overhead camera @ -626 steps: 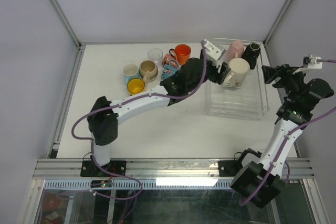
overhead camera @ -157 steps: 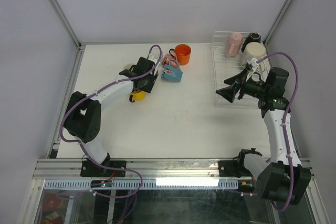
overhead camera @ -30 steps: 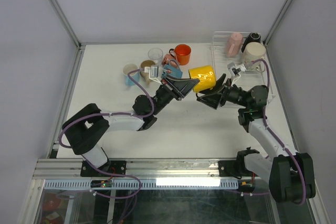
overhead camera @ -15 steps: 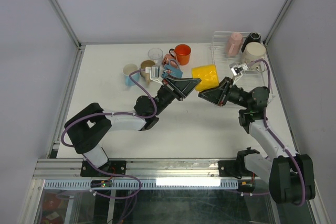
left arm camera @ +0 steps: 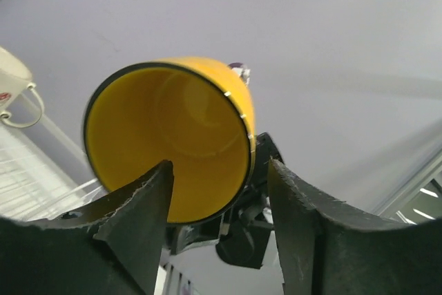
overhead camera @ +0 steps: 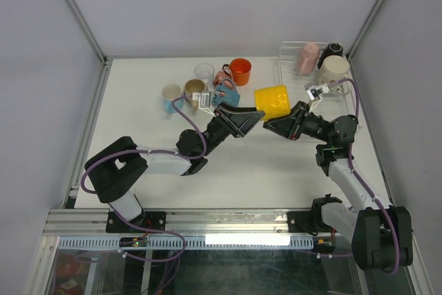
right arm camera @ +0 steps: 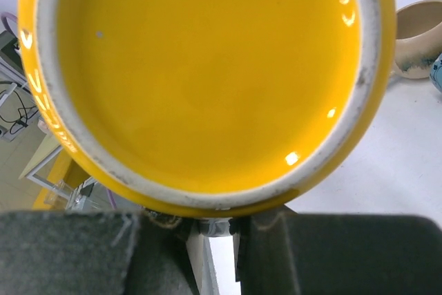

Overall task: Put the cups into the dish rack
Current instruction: Turn the cup upside down in the dish rack.

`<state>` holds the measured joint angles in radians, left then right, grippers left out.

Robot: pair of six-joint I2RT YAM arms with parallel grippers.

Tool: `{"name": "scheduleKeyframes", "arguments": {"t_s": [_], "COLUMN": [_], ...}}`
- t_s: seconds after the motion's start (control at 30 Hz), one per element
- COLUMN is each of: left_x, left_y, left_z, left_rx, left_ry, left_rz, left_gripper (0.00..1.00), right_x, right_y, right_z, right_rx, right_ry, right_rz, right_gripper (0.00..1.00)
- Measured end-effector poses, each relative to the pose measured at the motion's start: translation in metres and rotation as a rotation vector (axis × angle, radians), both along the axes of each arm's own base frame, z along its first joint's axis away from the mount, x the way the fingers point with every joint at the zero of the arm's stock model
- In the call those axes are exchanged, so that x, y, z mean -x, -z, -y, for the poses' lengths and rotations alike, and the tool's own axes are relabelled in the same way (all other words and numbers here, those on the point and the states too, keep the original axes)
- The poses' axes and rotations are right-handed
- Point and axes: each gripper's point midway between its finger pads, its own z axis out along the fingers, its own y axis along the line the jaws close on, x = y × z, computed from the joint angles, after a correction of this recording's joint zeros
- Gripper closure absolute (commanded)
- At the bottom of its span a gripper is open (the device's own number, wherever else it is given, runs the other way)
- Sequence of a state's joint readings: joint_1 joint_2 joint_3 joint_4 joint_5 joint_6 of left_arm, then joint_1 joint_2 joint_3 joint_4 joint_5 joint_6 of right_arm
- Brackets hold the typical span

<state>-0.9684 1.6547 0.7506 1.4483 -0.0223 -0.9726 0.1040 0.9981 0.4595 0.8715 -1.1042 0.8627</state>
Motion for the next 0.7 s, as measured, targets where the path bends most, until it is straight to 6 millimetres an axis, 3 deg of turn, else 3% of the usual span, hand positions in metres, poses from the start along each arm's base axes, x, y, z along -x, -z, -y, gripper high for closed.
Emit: {"name": "scheduleKeyframes", "arguments": {"t_s": [0.2,0.33,0.53,0.7], "left_x": [0.005,0.015,0.039,0.032], "left_y": [0.022,0.016,-0.015,-0.037], "left_z": [-0.008,-0.026,-0.07,-0.098], "left_rx": [-0.055,-0.059,-0.04,-0.13], "left_ry": [-0.015,-0.039,-0.107,-0.188], "left_rz": [-0.015,0.016,0.118,0.164], "left_gripper": [0.16,0.03,0.01,0.01], "right_x": [0.002,0.001,-0.003,-0.002], "right_y": [-0.002,-0.001,-0.001,0.003], "right_z": [0.002,0.006,0.016,0.022], "right_rx": [0.005,0.009,0.023,0.053], "right_ry": [-0.009,-0.001,0.025,0.025], "right_rz": [0.021,0.023,0.046,0.066], "right_gripper": [1.0,1.0,1.0,1.0]}}
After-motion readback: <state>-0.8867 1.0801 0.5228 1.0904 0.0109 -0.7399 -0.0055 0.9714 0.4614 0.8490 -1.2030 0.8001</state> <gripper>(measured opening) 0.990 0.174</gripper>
